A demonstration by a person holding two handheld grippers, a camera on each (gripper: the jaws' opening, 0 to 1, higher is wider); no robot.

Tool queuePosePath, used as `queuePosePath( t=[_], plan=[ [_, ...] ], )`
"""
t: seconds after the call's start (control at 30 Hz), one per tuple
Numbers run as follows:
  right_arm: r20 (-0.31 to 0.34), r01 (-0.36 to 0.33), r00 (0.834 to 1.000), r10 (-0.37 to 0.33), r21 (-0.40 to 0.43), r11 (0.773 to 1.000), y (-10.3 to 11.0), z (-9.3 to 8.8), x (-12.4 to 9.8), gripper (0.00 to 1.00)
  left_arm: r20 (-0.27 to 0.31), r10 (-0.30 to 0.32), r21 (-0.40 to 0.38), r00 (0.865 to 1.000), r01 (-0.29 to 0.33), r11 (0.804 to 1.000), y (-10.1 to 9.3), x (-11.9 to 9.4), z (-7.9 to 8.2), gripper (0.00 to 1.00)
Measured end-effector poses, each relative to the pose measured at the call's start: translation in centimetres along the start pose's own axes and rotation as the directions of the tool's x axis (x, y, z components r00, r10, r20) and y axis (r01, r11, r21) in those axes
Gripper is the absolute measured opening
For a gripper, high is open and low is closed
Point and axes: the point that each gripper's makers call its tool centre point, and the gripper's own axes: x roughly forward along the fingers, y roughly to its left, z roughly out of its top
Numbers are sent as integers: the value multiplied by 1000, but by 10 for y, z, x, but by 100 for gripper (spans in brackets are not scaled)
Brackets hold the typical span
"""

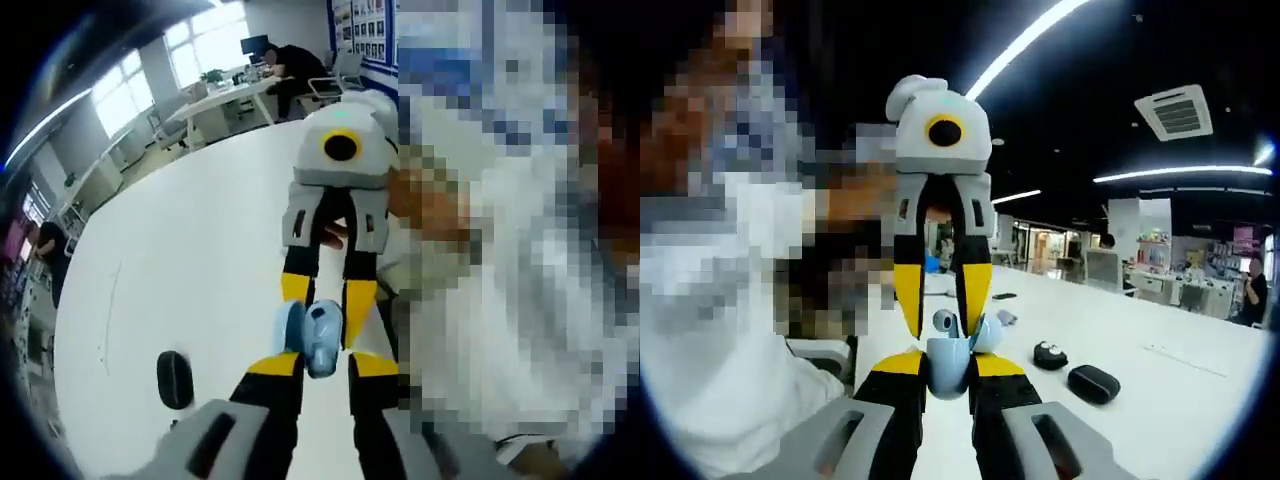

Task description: Pick up the earbuds from the table and place the earbuds into the earbud case

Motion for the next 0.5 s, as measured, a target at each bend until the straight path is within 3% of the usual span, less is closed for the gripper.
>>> queuePosePath(
  t=[0.13,0.27,0.33,0.37,0.4,0.47,0.5],
  plan=[
    [62,-24,998,22,26,999,0,6,-3,15,5,8,5,1000,-8,1000,1,-7,6,22],
    [115,-38,993,29,73,997,-4,12,-6,15,67,47,11,997,-48,999,5,-21,18,26],
    [158,-46,987,30,102,994,-4,20,-8,15,130,67,23,989,-70,997,5,-29,27,27],
    [189,-58,982,31,139,989,-4,25,-9,15,187,96,56,978,-109,993,6,-36,35,27],
    [205,-57,978,22,164,985,-7,29,-10,15,258,132,93,957,-161,983,8,-42,44,27],
    [250,-68,968,13,209,976,-9,37,-14,15,333,196,148,922,-257,955,8,-52,51,27],
    [266,-74,964,12,223,972,-9,40,-15,15,415,188,169,890,-279,945,1,-57,60,27]
  ],
)
